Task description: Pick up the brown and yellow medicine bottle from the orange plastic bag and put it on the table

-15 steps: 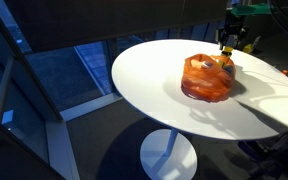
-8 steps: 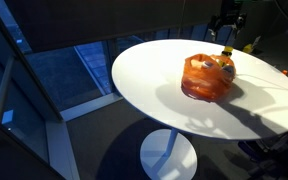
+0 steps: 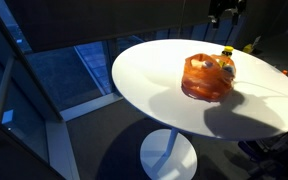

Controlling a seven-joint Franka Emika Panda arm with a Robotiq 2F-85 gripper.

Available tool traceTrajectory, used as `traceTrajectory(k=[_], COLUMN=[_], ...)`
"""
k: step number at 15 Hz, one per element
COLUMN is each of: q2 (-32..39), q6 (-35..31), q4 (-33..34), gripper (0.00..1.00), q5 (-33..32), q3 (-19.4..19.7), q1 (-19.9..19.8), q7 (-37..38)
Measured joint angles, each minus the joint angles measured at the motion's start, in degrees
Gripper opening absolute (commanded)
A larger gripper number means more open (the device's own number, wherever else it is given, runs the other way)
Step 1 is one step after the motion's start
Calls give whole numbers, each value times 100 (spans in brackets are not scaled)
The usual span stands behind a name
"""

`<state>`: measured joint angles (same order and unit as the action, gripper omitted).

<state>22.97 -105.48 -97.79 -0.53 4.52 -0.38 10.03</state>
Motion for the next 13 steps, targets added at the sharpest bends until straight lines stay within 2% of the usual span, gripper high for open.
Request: traceTrajectory(k=[8, 13], q2=[-1602, -2121], q6=[-223, -438], q4=[-1223, -1755], gripper=[100, 100], q5=[-132, -132], q3=[-117, -137], q1=[49, 49], q7=[-480, -565])
